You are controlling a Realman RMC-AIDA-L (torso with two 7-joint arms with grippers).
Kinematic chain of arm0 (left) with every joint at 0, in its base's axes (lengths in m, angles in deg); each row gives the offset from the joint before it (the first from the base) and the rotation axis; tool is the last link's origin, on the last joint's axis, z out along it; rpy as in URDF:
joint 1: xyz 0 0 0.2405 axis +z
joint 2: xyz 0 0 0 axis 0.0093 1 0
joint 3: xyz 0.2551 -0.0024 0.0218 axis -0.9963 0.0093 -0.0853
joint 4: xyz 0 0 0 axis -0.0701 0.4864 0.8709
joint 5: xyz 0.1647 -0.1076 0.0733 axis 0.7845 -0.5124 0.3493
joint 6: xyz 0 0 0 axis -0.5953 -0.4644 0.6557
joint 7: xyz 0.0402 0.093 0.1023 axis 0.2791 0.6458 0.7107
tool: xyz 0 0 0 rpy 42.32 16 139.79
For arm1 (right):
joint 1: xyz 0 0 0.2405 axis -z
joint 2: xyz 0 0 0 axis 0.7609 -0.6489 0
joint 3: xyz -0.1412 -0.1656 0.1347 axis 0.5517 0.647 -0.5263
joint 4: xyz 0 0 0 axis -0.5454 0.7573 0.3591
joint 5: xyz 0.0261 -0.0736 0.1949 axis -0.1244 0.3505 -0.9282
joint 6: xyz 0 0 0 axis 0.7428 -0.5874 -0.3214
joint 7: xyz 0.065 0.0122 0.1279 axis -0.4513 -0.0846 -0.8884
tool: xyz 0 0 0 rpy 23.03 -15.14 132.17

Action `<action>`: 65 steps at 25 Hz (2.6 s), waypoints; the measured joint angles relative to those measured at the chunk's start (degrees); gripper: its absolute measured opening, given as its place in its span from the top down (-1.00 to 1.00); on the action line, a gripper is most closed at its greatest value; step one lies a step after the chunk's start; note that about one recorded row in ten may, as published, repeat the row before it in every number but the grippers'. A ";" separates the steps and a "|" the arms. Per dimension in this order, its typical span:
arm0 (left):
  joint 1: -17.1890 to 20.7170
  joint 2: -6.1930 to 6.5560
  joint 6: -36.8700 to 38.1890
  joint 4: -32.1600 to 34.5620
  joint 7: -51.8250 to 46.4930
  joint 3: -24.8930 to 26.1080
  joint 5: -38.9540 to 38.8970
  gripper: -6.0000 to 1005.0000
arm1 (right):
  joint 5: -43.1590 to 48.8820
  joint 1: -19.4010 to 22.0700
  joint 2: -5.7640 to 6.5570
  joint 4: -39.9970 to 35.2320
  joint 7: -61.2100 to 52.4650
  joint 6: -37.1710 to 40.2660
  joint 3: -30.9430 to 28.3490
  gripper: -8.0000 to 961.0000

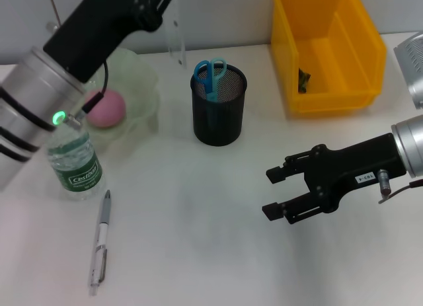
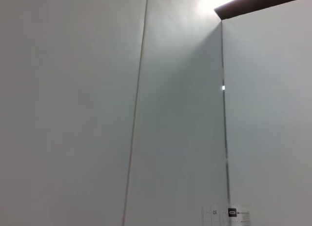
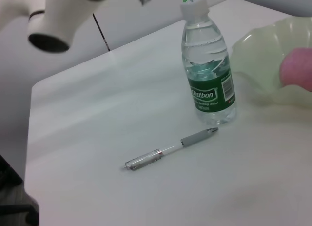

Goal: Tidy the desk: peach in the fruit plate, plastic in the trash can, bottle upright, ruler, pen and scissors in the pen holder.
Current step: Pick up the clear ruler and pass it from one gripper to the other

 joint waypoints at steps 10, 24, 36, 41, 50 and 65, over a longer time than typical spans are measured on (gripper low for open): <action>1.89 -0.01 0.49 -1.89 13.64 -13.82 -16.21 0.16 | -4.62 0.81 -0.39 1.08 4.48 -2.68 0.04 -0.61; 3.10 -0.01 1.11 -2.95 15.51 -17.37 -25.05 0.14 | -37.58 5.42 -0.92 22.45 40.84 -9.11 0.84 -0.61; 2.40 -0.01 1.01 -2.85 22.27 -23.82 -33.49 0.13 | -66.47 -2.49 -1.21 41.60 60.73 -14.78 15.26 -0.61; 2.24 0.00 0.84 -2.60 25.55 -26.03 -35.82 0.12 | -70.89 -4.27 -1.21 42.31 60.79 -15.93 20.73 -0.61; 2.16 0.00 0.70 -2.73 25.81 -27.06 -36.04 0.11 | -86.19 -4.56 -1.20 40.21 59.97 -20.11 37.75 -0.61; 2.51 -0.01 0.53 -2.98 26.52 -27.64 -36.27 0.09 | -110.49 1.54 -1.20 24.41 65.99 -39.15 61.08 -0.61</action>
